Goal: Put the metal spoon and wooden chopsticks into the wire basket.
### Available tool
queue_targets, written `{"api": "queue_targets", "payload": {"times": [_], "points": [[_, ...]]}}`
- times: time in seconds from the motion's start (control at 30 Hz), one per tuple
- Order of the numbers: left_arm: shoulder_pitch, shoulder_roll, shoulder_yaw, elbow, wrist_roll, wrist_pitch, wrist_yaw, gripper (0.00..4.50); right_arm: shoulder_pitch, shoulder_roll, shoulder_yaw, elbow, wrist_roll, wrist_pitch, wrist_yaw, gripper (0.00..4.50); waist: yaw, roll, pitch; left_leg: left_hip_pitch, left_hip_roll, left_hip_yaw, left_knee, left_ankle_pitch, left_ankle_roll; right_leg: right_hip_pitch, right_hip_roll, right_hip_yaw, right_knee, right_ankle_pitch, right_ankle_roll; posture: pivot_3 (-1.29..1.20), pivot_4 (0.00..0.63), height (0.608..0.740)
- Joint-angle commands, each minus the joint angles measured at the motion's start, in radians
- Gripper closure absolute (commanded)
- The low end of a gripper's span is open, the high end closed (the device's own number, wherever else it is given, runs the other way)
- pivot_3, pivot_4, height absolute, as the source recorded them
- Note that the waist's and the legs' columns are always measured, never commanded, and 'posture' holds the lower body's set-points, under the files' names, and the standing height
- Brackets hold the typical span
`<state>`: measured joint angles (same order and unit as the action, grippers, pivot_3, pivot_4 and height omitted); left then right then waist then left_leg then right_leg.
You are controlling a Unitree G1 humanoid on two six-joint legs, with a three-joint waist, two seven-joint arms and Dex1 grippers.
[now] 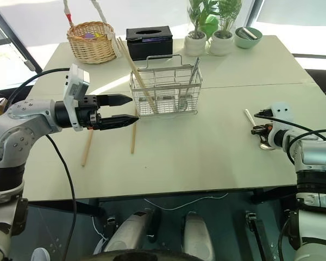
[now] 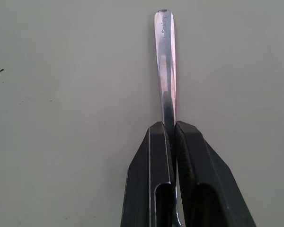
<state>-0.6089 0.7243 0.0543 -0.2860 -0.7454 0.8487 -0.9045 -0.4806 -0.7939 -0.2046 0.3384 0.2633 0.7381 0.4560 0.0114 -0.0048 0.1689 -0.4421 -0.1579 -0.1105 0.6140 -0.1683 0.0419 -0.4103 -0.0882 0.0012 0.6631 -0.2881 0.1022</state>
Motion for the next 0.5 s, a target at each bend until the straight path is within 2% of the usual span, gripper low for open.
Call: {"api": "queue_targets", "payload": {"times": [0.03,0.13,0.27,0.37,0.5], "points": [[-0.02,0.0,0.033,0.013,0.019,-0.03,0.023,0.69,-0.081,0.004,-0.134,-0.069,0.021,-0.121,-0.07,4.47,0.0,0.001,0.0,0.0,0.0,0.0,0.0,0.0,0.0,0.0,0.0,0.0,0.0,0.0,0.0,0.0,0.15,0.725],[-0.032,-0.007,0.056,0.042,0.02,-0.039,0.048,0.69,-0.151,0.059,-0.194,-0.214,0.14,-0.105,-0.043,4.47,-0.007,0.002,0.001,0.0,0.0,0.0,-0.001,0.0,0.0,-0.001,0.0,0.0,0.001,0.0,0.0,0.0,0.15,0.725],[-0.069,-0.018,0.066,0.07,0.021,-0.045,0.066,0.69,-0.267,0.178,-0.154,-0.341,0.226,-0.042,-0.072,4.47,-0.022,0.001,0.001,0.0,0.001,-0.001,-0.002,0.001,-0.001,-0.002,0.001,0.0,0.001,0.0,0.0,0.0,0.15,0.725],[-0.092,-0.023,0.056,0.09,0.029,-0.055,0.065,0.69,-0.371,0.285,-0.091,-0.32,0.22,-0.052,-0.105,4.47,-0.024,0.001,0.001,0.0,0.001,-0.001,-0.001,0.001,-0.001,-0.001,0.001,0.0,0.001,0.0,0.0,0.0,0.15,0.725],[-0.109,-0.031,0.052,0.099,0.04,-0.063,0.063,0.69,-0.478,0.412,-0.01,-0.185,0.177,-0.137,-0.108,4.47,-0.023,0.001,0.001,0.0,0.0,-0.001,-0.001,0.002,-0.001,-0.002,0.001,0.0,0.001,0.0,0.0,0.0,0.15,0.725]]}}
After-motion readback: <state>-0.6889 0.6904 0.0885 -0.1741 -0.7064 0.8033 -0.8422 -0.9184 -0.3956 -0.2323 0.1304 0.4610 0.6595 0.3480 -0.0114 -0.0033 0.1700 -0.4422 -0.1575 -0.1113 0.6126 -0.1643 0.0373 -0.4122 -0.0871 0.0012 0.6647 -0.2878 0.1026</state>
